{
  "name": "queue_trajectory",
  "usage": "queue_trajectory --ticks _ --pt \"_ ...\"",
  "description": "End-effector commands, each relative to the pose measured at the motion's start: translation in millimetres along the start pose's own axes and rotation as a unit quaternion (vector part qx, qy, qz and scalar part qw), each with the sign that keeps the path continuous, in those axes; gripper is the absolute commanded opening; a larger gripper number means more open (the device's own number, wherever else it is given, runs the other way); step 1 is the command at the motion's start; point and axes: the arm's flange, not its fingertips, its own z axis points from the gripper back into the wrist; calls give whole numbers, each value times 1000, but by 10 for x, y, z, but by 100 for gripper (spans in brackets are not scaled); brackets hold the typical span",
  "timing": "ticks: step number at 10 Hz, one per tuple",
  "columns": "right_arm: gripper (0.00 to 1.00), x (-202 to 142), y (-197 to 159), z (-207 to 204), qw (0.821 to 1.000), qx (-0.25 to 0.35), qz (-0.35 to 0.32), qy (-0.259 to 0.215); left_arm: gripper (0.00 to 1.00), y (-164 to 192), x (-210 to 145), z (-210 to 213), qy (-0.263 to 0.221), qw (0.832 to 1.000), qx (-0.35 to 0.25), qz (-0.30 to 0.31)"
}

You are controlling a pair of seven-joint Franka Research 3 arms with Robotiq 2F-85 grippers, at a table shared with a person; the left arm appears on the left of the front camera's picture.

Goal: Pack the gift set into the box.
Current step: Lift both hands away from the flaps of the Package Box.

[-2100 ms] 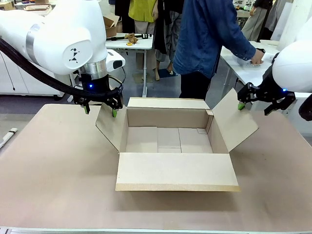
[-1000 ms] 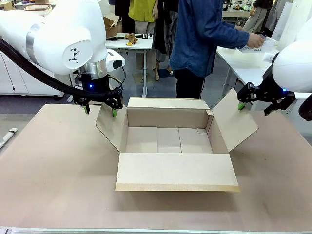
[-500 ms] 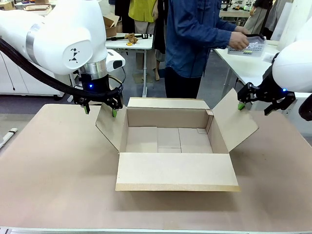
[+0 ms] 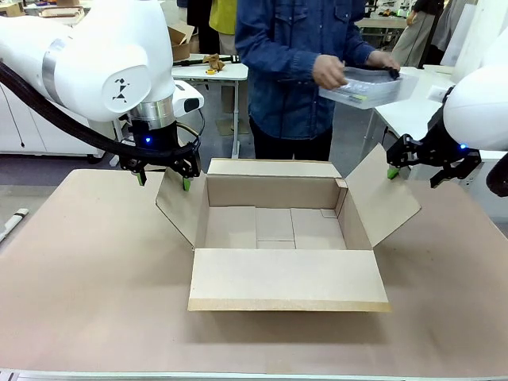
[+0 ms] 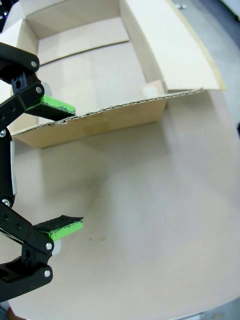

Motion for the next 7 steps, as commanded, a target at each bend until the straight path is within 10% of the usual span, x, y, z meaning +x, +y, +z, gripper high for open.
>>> queue_trajectory --ticks 1,7 --pt "100 10 15 13 1000 -2 -11 -2 100 8 9 8 -3 1000 11 6" --pt "100 10 15 13 1000 -2 -11 -2 100 8 9 8 -3 1000 11 6"
